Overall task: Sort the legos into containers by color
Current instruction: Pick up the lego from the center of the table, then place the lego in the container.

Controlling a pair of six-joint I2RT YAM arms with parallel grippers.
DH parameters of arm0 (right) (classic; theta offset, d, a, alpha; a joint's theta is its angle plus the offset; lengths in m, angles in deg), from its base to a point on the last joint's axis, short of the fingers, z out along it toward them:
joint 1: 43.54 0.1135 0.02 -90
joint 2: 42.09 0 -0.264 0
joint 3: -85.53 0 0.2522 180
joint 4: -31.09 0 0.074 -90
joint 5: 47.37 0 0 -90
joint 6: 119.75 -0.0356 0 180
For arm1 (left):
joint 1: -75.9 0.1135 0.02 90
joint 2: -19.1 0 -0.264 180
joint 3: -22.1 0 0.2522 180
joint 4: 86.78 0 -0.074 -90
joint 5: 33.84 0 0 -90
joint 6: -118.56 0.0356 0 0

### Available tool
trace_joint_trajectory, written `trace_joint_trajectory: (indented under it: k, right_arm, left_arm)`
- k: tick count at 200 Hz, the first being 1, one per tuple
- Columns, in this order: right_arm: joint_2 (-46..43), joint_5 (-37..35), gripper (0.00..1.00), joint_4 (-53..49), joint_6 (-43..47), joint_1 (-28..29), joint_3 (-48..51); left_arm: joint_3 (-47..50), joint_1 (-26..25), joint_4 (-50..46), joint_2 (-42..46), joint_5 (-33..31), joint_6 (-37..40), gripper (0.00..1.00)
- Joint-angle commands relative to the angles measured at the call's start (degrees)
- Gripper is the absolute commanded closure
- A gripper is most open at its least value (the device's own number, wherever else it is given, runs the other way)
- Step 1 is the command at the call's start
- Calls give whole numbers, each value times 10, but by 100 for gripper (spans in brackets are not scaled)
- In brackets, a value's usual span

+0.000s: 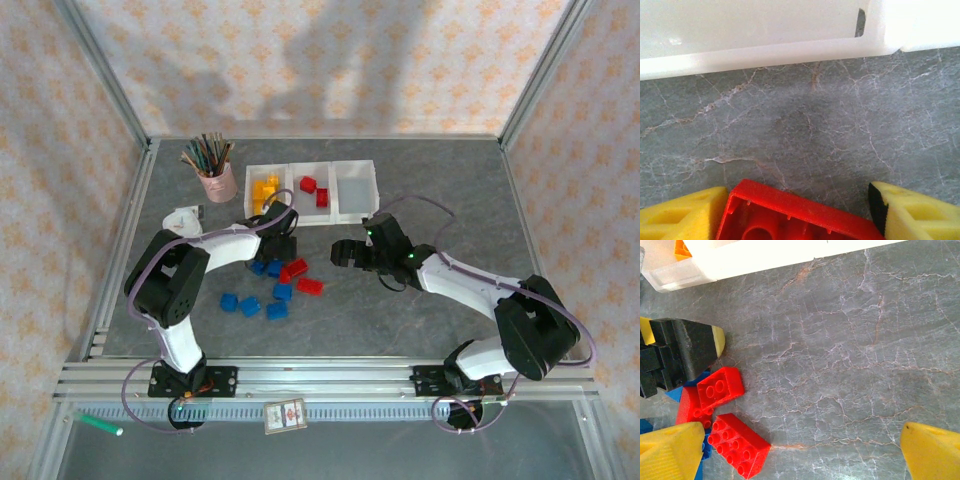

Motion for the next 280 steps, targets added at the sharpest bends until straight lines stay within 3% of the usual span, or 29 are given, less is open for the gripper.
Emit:
trace_joint_trajectory:
  k: [1,42,100,219,280]
  right_arm:
    - [2,-18,0,-6,-3,1,-14]
    - [-14,-38,0,-12,-5,-4,-22]
    - [-29,-12,0,0,-21,-61,-26]
    - [-24,4,0,15,-15,-108,-30]
    - [-23,11,0,20,-12,-112,-30]
  left_arm:
    - [-6,2,-11,12,-8,1,35]
    - [-9,1,-27,58,-13,-12,35]
    - [-69,-1,-25,91,-4,-53,39]
    - [-446,-6,-102,-202,-42,-68,39]
    - [-518,-7,-141,-254,-56,-45,28]
